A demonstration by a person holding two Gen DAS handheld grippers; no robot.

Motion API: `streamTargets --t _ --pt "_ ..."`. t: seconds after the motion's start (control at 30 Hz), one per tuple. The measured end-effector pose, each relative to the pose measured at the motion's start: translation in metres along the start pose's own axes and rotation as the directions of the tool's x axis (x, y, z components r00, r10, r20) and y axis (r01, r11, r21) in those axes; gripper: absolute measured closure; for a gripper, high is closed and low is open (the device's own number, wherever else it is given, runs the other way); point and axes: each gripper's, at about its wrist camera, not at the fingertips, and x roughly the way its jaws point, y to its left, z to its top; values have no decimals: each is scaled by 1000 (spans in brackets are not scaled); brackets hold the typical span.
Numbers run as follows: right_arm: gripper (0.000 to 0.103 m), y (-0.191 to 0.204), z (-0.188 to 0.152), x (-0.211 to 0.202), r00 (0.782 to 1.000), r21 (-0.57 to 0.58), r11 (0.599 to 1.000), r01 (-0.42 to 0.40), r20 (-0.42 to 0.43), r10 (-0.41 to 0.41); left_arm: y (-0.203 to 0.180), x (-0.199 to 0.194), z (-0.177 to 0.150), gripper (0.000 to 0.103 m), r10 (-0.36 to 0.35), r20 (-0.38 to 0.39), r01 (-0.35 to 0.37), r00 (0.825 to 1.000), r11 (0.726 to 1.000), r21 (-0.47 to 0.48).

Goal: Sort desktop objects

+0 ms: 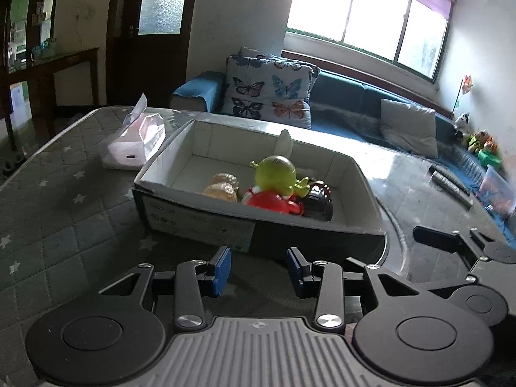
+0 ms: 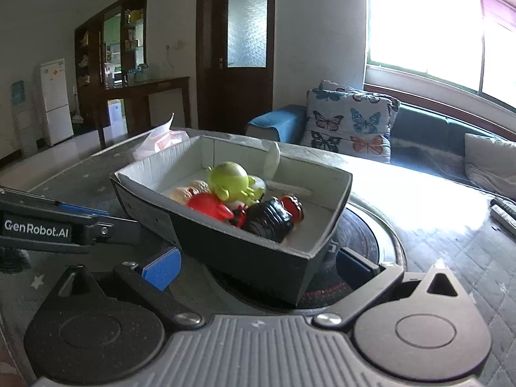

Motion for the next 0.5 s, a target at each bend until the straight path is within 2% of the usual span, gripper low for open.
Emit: streamTargets --t 0.5 --pt "0 4 -18 -11 996 -4 996 86 -9 -86 0 1 -21 62 96 -23 -95 995 995 40"
